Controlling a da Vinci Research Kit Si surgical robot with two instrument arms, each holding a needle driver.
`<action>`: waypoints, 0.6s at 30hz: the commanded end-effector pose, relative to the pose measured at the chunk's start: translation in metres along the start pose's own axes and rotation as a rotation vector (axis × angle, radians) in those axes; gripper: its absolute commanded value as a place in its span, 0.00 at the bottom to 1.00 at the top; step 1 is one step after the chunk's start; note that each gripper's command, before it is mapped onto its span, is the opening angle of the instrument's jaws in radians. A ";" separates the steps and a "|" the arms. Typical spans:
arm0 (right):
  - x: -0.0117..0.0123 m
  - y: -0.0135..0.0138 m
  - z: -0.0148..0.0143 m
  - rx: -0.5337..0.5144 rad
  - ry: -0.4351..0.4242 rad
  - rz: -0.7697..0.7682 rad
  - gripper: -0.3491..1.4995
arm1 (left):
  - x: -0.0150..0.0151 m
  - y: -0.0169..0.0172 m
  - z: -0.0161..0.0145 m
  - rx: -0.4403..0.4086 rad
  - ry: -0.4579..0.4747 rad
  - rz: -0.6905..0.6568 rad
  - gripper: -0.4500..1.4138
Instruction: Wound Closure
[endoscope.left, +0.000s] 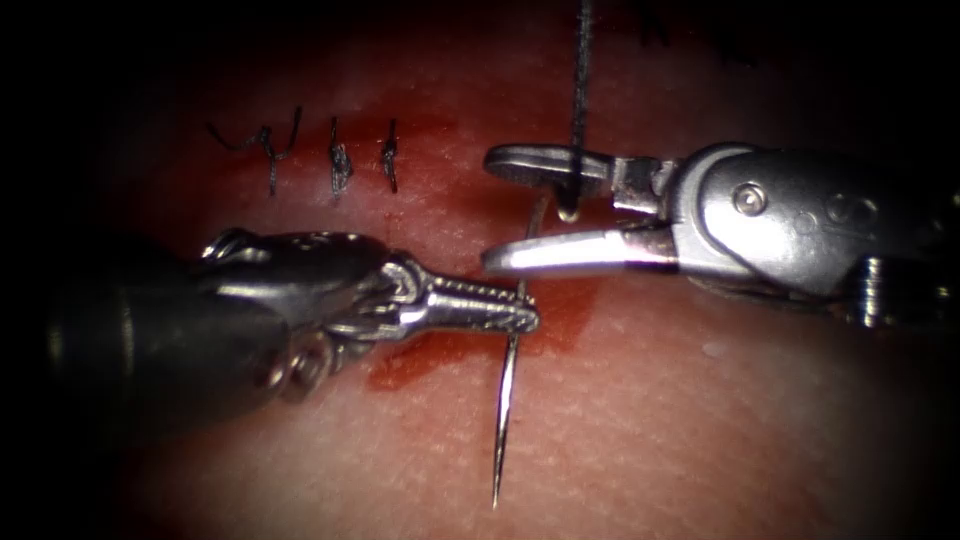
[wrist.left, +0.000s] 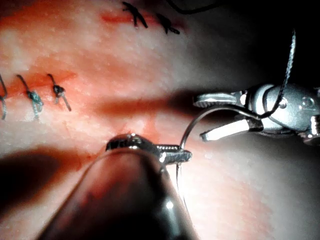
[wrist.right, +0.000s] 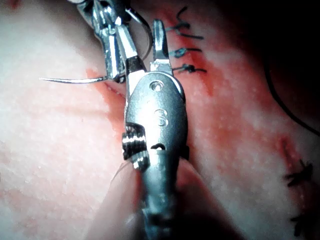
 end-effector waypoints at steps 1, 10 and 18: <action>-0.0006 -0.0002 0.0008 0.002 0.001 0.005 0.63 | -0.0004 -0.0005 0.0006 -0.003 -0.001 0.001 0.00; -0.0010 0.0000 0.0011 -0.004 -0.002 0.019 0.61 | -0.0009 -0.0001 0.0006 -0.006 -0.005 0.002 0.00; -0.0011 0.0001 0.0017 -0.022 -0.004 0.036 0.49 | -0.0009 0.0000 0.0007 -0.011 -0.008 0.015 0.00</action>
